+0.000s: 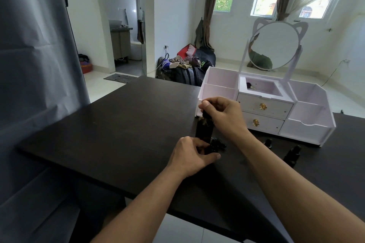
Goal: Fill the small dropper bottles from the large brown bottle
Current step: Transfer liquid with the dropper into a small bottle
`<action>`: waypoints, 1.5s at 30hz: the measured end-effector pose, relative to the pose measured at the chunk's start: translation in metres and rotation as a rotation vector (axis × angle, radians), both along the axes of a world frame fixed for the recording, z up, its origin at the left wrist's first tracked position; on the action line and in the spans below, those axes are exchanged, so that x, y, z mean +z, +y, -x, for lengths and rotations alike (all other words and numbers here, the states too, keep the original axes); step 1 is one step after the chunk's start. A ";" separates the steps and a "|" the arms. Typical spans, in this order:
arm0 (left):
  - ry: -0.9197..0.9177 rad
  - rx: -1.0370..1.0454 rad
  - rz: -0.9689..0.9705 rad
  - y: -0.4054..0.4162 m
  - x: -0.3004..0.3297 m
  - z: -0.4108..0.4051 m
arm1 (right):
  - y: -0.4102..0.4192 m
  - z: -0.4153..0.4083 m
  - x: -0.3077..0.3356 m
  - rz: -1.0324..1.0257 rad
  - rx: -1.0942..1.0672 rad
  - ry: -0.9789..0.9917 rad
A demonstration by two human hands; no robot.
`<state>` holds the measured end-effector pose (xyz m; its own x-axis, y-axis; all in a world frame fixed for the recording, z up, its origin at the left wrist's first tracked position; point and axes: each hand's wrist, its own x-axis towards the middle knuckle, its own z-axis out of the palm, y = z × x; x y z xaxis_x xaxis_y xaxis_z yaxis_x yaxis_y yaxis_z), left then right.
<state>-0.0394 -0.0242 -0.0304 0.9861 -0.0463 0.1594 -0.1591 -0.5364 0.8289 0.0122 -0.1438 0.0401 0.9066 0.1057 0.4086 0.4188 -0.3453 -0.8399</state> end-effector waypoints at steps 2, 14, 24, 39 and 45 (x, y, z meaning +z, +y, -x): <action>0.001 -0.001 0.008 0.000 -0.001 0.000 | 0.001 0.001 0.000 -0.015 -0.002 0.002; -0.039 0.036 -0.058 -0.001 -0.002 -0.003 | 0.000 0.006 0.046 -0.239 -0.008 -0.130; -0.085 -0.004 -0.020 0.000 -0.005 -0.003 | -0.011 0.024 0.076 -0.262 0.005 -0.216; -0.045 0.021 -0.079 -0.002 -0.005 -0.006 | -0.023 0.038 0.032 -0.214 0.058 -0.064; -0.048 0.042 -0.075 -0.002 -0.005 -0.007 | -0.022 0.039 0.026 -0.206 0.055 -0.072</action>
